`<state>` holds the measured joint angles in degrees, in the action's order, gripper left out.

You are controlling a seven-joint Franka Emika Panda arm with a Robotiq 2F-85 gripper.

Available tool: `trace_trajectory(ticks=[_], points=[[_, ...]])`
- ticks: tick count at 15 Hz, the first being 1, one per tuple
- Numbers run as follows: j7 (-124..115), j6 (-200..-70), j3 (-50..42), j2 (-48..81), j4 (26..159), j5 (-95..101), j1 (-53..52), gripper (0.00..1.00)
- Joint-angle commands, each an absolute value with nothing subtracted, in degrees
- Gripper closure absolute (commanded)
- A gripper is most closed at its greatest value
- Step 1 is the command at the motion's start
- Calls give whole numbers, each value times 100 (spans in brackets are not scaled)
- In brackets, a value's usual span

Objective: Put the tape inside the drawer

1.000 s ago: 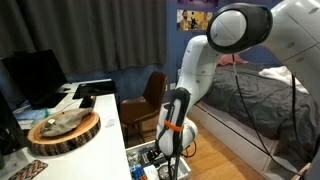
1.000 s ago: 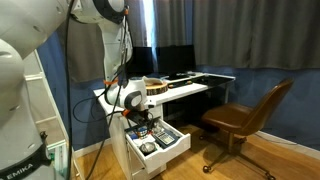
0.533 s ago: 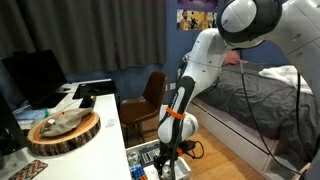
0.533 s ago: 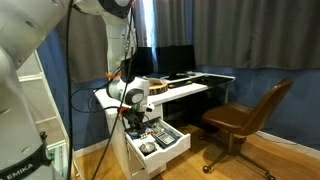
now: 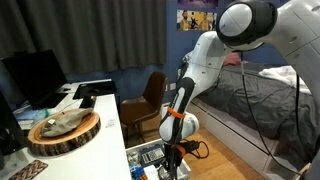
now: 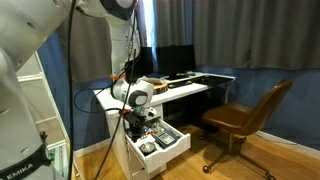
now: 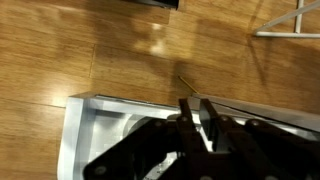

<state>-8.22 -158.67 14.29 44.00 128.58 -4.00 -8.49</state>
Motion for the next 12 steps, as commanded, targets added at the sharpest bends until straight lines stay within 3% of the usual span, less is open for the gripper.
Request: trace_trajectory(ticks=[1,12], points=[[-783,-15794,1225,4712,12446,-507,-994,100],[-889,-15536,1015,5451,11540,-444,-1173,100]])
